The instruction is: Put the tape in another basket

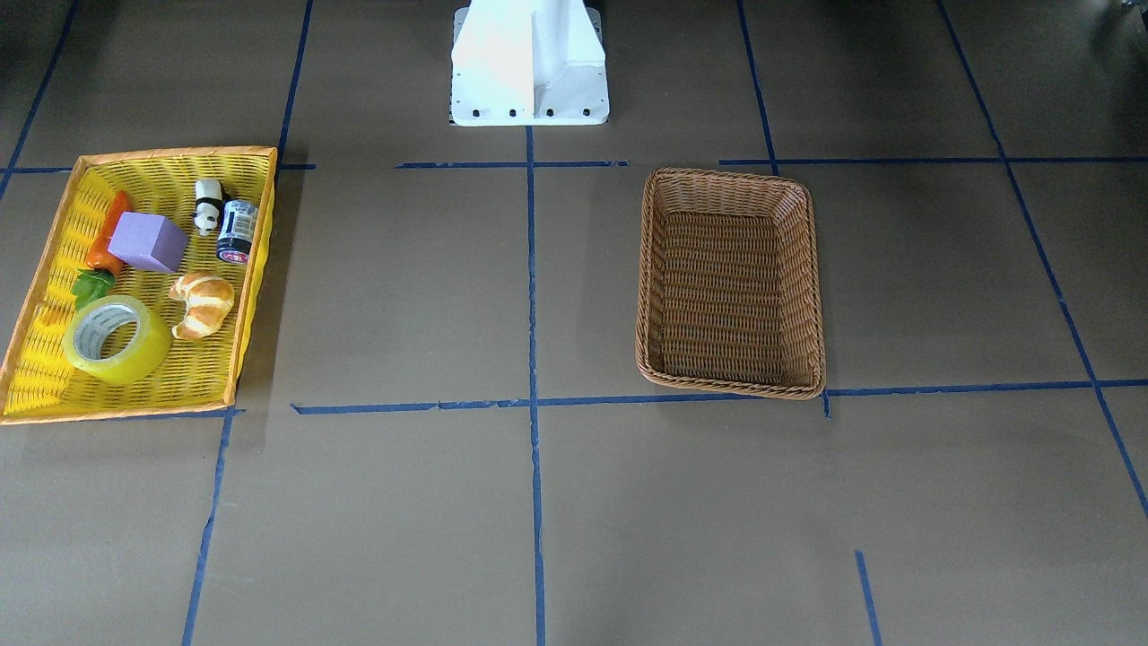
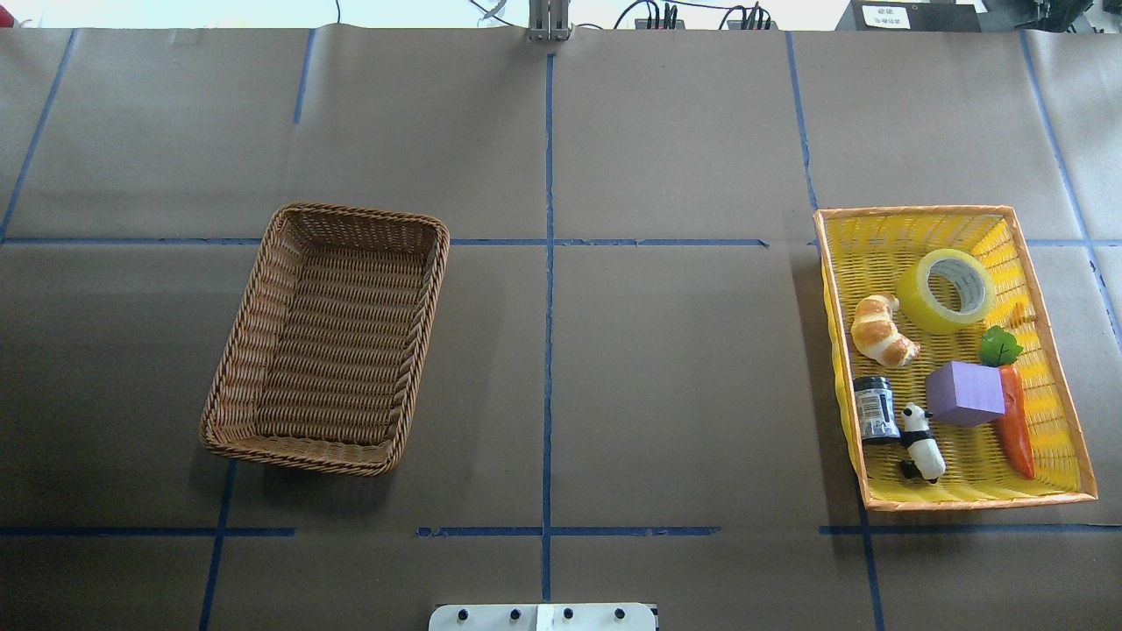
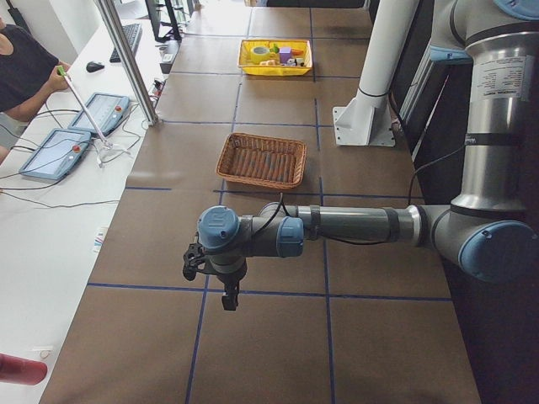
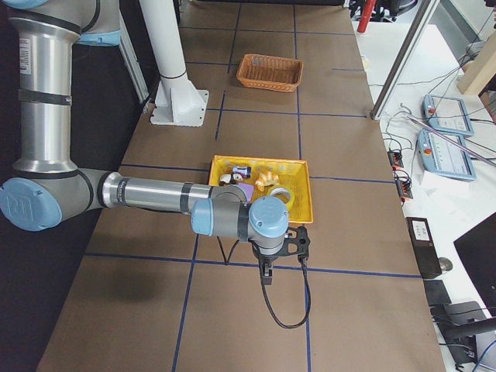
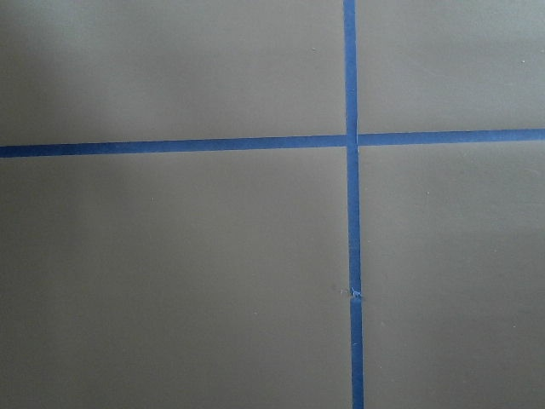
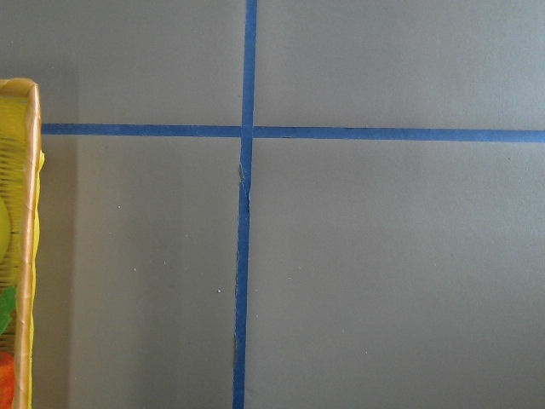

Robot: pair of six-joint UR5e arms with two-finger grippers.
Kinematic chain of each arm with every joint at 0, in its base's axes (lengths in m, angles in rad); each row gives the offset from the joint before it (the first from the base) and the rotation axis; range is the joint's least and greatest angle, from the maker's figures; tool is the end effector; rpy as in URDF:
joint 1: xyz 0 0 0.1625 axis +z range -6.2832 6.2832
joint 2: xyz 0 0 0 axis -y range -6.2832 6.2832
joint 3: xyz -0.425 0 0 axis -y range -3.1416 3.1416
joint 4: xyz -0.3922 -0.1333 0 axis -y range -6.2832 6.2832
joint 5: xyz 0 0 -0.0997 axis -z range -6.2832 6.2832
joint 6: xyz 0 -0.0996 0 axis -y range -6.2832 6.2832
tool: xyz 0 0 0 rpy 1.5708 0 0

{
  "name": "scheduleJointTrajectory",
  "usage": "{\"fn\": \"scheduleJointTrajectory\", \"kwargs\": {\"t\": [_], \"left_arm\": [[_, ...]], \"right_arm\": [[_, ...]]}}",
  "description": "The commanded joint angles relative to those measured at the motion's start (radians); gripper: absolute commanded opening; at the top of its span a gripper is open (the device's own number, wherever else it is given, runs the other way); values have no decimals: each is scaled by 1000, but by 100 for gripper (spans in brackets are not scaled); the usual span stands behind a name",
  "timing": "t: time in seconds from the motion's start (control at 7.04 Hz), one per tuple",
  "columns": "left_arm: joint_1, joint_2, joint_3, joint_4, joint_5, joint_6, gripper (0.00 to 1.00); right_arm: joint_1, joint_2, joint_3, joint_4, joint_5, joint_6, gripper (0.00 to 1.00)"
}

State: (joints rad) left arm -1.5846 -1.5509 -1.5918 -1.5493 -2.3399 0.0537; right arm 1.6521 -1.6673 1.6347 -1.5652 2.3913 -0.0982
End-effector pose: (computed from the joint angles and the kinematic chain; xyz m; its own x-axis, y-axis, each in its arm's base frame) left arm -0.0707 -0.4810 0.6606 0.7180 0.0296 -0.6954 -0.0248 0.9995 0.0170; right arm 0.0967 -0.4425 0.6689 0.6827 -0.0230 0.7303 -0.0143 0.9989 0.0448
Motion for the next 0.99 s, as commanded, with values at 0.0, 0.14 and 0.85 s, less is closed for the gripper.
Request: {"fn": "scheduleJointTrajectory", "kwargs": {"t": [0.0,0.14,0.85], "left_arm": [[0,0,0,0,1,-1,100],[0,0,0,0,1,-2,100],[0,0,-5,0,1,0,100]], "right_arm": [[0,4,2,1,2,0,100],[0,6,4,1,3,0,100],[-8,20,23,1,3,0,100]]}}
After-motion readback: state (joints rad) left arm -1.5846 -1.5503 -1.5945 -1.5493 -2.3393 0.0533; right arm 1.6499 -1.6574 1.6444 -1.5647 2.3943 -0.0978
